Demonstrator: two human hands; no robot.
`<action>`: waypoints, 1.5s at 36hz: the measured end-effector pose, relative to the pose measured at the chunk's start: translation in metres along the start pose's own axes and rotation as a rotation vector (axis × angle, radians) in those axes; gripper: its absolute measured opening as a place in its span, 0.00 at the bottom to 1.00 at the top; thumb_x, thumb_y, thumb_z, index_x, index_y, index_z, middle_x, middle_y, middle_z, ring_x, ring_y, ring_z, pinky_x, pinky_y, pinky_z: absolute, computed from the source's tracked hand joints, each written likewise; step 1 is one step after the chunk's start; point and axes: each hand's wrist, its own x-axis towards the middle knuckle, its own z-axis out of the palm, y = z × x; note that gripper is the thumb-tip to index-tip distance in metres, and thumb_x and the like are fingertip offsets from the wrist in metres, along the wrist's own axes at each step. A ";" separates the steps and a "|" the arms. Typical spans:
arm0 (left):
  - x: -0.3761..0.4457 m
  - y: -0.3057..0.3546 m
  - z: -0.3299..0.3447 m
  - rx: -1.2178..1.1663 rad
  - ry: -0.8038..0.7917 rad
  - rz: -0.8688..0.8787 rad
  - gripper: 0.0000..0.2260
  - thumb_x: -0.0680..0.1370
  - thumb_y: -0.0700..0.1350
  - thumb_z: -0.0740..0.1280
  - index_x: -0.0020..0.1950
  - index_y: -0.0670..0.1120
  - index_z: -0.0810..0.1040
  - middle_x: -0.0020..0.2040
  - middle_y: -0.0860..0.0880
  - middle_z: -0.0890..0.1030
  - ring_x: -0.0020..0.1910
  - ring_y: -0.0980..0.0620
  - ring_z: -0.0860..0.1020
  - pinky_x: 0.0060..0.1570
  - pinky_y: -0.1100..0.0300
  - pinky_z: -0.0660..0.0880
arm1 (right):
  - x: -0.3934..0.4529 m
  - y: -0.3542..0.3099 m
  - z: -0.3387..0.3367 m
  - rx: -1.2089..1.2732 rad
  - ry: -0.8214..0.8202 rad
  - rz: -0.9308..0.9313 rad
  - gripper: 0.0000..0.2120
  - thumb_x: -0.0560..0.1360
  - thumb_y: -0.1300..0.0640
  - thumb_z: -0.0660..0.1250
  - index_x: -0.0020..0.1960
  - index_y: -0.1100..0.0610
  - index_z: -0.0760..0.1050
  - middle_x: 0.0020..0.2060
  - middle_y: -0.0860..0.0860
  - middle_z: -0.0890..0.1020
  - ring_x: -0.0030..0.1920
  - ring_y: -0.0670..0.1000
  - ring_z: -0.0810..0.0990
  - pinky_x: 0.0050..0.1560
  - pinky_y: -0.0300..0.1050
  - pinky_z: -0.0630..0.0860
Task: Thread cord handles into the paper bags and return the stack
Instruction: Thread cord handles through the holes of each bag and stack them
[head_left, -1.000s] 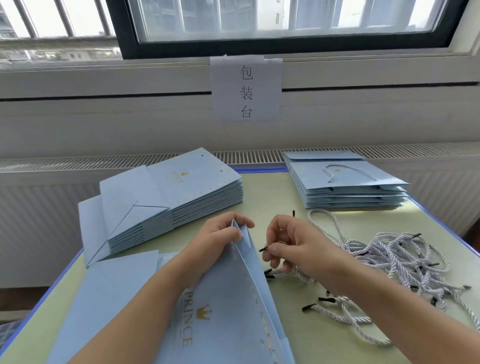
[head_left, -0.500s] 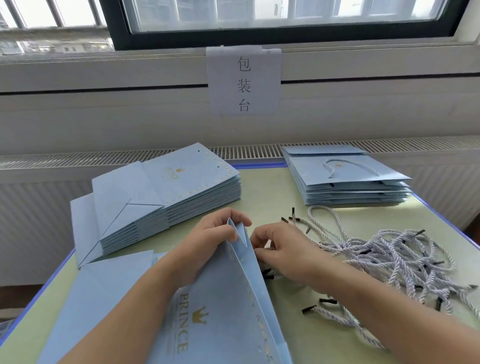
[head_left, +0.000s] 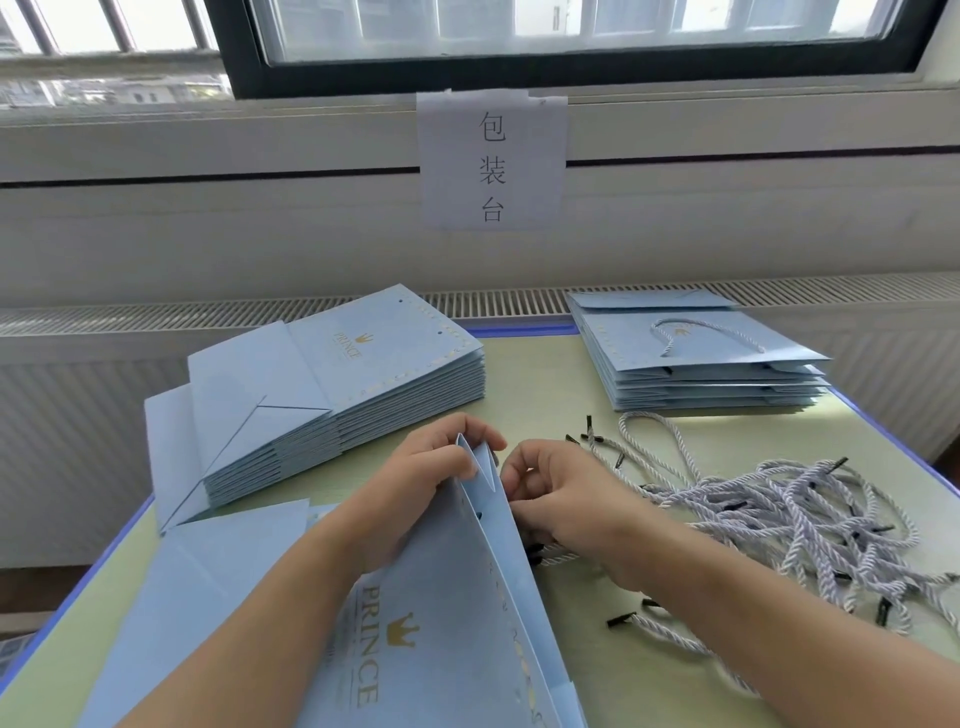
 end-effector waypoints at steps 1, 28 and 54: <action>0.001 0.000 0.000 0.002 0.001 0.003 0.16 0.64 0.41 0.61 0.49 0.44 0.78 0.40 0.45 0.78 0.40 0.47 0.76 0.41 0.55 0.73 | 0.000 0.001 0.002 -0.002 0.004 -0.001 0.12 0.74 0.74 0.63 0.39 0.59 0.69 0.27 0.53 0.75 0.20 0.44 0.71 0.22 0.33 0.66; 0.002 -0.003 -0.004 -0.136 0.090 -0.037 0.20 0.60 0.40 0.58 0.51 0.45 0.72 0.46 0.43 0.72 0.43 0.45 0.70 0.45 0.52 0.69 | -0.021 0.008 0.011 -0.696 0.151 -0.361 0.15 0.76 0.54 0.64 0.60 0.43 0.77 0.40 0.35 0.76 0.33 0.32 0.70 0.39 0.24 0.64; 0.004 -0.001 -0.005 0.068 0.066 -0.041 0.15 0.60 0.44 0.61 0.44 0.49 0.79 0.45 0.45 0.76 0.48 0.44 0.73 0.52 0.47 0.68 | -0.002 0.014 0.001 -0.576 0.087 -0.454 0.05 0.70 0.53 0.72 0.40 0.42 0.82 0.40 0.36 0.71 0.43 0.43 0.74 0.37 0.33 0.64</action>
